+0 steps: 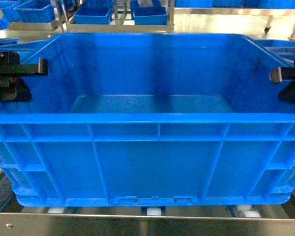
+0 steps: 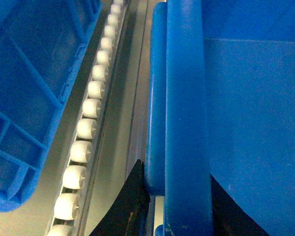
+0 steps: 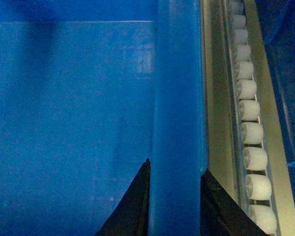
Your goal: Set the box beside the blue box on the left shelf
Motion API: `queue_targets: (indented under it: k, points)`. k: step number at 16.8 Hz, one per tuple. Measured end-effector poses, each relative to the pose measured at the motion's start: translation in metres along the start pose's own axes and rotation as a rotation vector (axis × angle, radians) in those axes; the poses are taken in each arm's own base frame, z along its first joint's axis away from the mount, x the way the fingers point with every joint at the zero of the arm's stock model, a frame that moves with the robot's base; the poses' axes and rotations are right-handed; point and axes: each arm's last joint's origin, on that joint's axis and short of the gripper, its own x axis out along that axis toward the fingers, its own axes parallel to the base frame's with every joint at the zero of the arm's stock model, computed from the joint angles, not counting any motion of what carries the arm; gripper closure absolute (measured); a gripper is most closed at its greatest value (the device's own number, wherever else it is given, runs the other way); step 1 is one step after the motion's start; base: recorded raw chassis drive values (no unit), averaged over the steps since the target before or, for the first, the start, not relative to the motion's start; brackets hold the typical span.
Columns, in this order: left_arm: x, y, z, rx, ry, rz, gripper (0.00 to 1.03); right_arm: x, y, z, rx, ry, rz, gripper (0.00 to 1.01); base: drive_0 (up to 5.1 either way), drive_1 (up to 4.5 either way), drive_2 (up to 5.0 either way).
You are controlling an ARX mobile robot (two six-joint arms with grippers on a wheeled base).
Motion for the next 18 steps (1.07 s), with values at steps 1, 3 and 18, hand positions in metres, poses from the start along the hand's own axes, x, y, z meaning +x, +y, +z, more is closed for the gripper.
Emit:
queue_targets:
  k: [1,3,18]
  points:
    - [0.007,0.0,0.0,0.006,0.023,0.0,0.85,0.005,-0.001,-0.002,0.008,0.018,-0.001,0.83,0.0,0.0,0.0]
    - [0.018,-0.001,0.0,0.007,0.068,-0.006,0.85,0.012,-0.002,-0.005,0.018,0.053,-0.009,0.83,0.0,0.0,0.0]
    - [0.009,-0.006,0.038,-0.165,-0.303,-0.019,0.05,0.003,0.002,0.016,-0.071,-0.123,-0.022,0.03,0.0,0.0,0.0]
